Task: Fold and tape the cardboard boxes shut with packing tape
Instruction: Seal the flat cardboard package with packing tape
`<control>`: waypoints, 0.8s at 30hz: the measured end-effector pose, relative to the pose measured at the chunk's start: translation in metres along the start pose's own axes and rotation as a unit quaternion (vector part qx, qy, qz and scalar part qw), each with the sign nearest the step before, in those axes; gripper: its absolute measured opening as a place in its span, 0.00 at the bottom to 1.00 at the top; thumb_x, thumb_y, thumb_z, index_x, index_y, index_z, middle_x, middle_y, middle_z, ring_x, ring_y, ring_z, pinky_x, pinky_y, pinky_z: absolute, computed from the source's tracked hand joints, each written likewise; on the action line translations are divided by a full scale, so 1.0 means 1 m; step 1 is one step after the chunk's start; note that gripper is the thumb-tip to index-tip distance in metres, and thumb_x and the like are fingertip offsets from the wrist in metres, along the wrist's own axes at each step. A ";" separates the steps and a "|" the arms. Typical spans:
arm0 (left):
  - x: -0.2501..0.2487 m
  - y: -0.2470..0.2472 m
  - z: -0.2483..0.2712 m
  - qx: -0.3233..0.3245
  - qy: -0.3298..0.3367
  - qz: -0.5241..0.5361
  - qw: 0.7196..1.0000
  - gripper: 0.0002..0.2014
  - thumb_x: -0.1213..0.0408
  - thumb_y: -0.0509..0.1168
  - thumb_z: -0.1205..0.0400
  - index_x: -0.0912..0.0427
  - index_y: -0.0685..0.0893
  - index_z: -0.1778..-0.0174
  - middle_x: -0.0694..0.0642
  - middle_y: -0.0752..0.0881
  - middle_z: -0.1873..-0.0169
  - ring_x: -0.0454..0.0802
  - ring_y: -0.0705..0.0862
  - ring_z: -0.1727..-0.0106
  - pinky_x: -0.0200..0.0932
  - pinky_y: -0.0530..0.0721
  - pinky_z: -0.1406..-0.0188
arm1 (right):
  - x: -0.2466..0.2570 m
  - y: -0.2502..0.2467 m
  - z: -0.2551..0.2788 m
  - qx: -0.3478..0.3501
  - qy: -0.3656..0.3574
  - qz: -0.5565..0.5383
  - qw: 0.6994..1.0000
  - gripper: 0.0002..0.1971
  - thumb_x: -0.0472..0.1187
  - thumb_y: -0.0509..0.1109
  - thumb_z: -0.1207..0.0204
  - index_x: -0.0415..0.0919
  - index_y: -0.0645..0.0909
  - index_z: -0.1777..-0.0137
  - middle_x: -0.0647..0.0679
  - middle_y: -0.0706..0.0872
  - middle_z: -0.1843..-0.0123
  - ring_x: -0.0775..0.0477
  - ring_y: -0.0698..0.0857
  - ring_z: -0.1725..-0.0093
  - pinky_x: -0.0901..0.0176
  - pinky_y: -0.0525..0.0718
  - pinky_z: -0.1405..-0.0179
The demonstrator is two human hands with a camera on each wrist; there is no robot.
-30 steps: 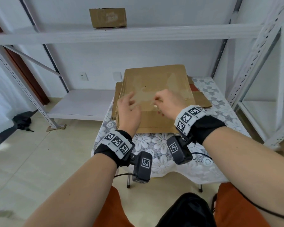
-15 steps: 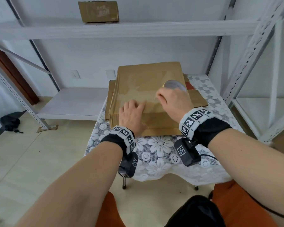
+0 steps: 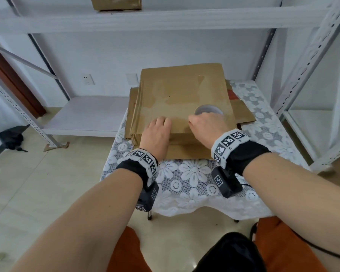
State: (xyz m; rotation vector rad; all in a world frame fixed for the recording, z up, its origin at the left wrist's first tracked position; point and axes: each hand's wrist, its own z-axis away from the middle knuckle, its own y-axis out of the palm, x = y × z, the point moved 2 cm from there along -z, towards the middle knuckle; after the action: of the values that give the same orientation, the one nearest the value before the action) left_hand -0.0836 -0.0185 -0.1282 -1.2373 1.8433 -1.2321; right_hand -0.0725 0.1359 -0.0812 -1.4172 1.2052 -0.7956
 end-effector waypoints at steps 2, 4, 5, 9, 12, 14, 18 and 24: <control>0.002 -0.004 0.001 0.043 0.007 0.036 0.998 0.22 0.63 0.74 0.29 0.61 0.72 0.43 0.57 0.77 0.43 0.55 0.77 0.44 0.45 0.77 0.45 | 0.001 0.001 0.000 0.010 0.006 -0.008 1.000 0.09 0.32 0.58 0.18 0.40 0.78 0.56 0.45 0.84 0.68 0.44 0.80 0.71 0.55 0.76 0.73; 0.003 -0.004 0.004 0.101 0.026 0.022 0.994 0.42 0.51 0.78 0.34 0.60 0.65 0.29 0.58 0.72 0.35 0.56 0.73 0.35 0.48 0.73 0.33 | 0.001 -0.001 -0.002 0.005 0.007 -0.010 1.000 0.09 0.33 0.57 0.17 0.39 0.77 0.55 0.45 0.84 0.67 0.43 0.79 0.70 0.56 0.74 0.72; 0.002 -0.003 0.005 0.124 0.039 0.000 0.992 0.54 0.44 0.80 0.38 0.59 0.57 0.21 0.59 0.68 0.30 0.58 0.69 0.30 0.52 0.69 0.27 | 0.001 -0.002 -0.004 0.003 0.009 -0.012 1.000 0.09 0.34 0.56 0.16 0.40 0.77 0.55 0.45 0.83 0.68 0.43 0.78 0.70 0.56 0.74 0.72; -0.003 0.002 0.006 0.194 0.034 -0.078 0.977 0.69 0.33 0.78 0.43 0.51 0.40 0.16 0.62 0.56 0.20 0.67 0.56 0.20 0.66 0.59 0.21 | 0.001 -0.004 -0.007 0.006 0.018 -0.019 1.000 0.10 0.35 0.55 0.16 0.40 0.77 0.54 0.45 0.81 0.67 0.43 0.78 0.69 0.55 0.74 0.72; -0.009 0.000 0.002 0.184 0.039 -0.113 0.976 0.62 0.41 0.78 0.38 0.52 0.45 0.16 0.64 0.60 0.23 0.67 0.61 0.23 0.66 0.64 0.23 | -0.002 -0.003 -0.006 0.008 0.025 -0.029 0.999 0.09 0.35 0.56 0.16 0.39 0.78 0.52 0.43 0.85 0.63 0.42 0.80 0.66 0.54 0.77 0.69; -0.012 -0.003 -0.001 0.170 0.045 -0.100 0.979 0.53 0.48 0.76 0.33 0.52 0.52 0.17 0.63 0.66 0.26 0.65 0.67 0.27 0.62 0.71 0.27 | -0.003 -0.004 -0.006 0.007 0.027 -0.038 0.999 0.10 0.36 0.56 0.16 0.39 0.79 0.52 0.42 0.86 0.61 0.41 0.83 0.63 0.52 0.80 0.67; 0.005 -0.016 -0.017 0.145 0.021 -0.007 0.989 0.26 0.56 0.71 0.23 0.55 0.74 0.30 0.54 0.79 0.38 0.52 0.79 0.42 0.45 0.83 0.44 | -0.005 -0.005 -0.009 0.012 0.026 -0.065 0.997 0.11 0.35 0.58 0.17 0.39 0.83 0.50 0.42 0.88 0.58 0.40 0.86 0.58 0.48 0.84 0.59; 0.016 -0.015 -0.021 0.120 0.017 0.008 0.993 0.23 0.50 0.69 0.20 0.57 0.79 0.31 0.54 0.81 0.39 0.54 0.82 0.43 0.46 0.80 0.44 | 0.002 -0.019 -0.012 0.020 0.000 -0.071 0.997 0.12 0.37 0.58 0.19 0.40 0.83 0.56 0.46 0.85 0.61 0.44 0.82 0.61 0.48 0.84 0.58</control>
State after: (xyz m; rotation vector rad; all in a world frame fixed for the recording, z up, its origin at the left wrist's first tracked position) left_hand -0.1021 -0.0272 -0.1054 -1.0738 1.6675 -1.4265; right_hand -0.0788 0.1291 -0.0607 -1.4813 1.0921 -0.9120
